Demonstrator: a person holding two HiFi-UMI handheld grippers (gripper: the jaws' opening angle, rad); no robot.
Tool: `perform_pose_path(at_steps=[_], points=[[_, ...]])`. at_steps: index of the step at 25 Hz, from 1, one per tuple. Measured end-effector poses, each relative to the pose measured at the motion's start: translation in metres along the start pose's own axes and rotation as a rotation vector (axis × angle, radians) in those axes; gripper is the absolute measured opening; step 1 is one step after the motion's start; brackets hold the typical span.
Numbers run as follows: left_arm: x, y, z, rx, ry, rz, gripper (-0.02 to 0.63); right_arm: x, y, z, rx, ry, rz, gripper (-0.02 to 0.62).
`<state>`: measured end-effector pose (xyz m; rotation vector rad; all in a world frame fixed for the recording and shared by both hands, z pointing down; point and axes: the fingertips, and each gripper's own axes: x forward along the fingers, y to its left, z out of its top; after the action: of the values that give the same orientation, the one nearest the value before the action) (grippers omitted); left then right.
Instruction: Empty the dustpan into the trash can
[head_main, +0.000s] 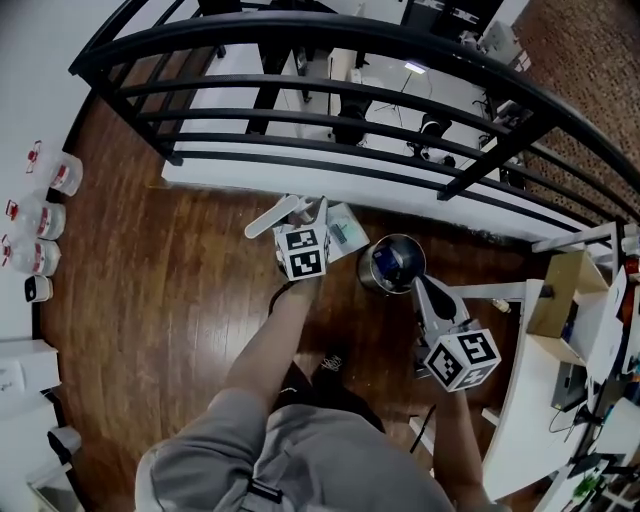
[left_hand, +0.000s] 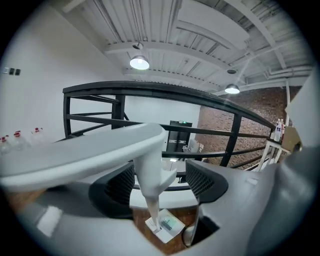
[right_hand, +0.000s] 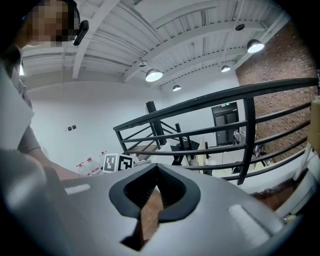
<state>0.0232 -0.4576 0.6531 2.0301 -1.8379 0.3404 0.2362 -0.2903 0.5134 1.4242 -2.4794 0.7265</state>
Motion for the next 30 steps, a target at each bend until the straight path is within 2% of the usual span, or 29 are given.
perform_pose_path(at_steps=[4,6,11,17,24,30], points=[[0.006,-0.001,-0.006,0.086,0.037,0.016,0.247,-0.003,-0.008,0.001,0.007,-0.004,-0.008,0.0],[0.01,-0.001,-0.005,0.128,0.037,0.013,0.177,-0.004,-0.011,0.001,0.012,-0.006,-0.015,0.0],[0.01,0.003,0.004,0.128,0.022,-0.015,0.189,-0.008,-0.016,-0.002,0.028,-0.003,-0.042,0.0],[-0.008,0.01,0.043,0.201,-0.08,-0.063,0.183,-0.006,-0.012,0.002,0.045,-0.023,-0.06,0.0],[-0.053,0.023,0.102,0.285,-0.176,-0.161,0.172,0.011,0.028,0.022,0.023,-0.056,-0.044,0.0],[-0.109,0.036,0.168,0.311,-0.246,-0.265,0.161,0.025,0.072,0.05,0.005,-0.127,-0.039,0.0]])
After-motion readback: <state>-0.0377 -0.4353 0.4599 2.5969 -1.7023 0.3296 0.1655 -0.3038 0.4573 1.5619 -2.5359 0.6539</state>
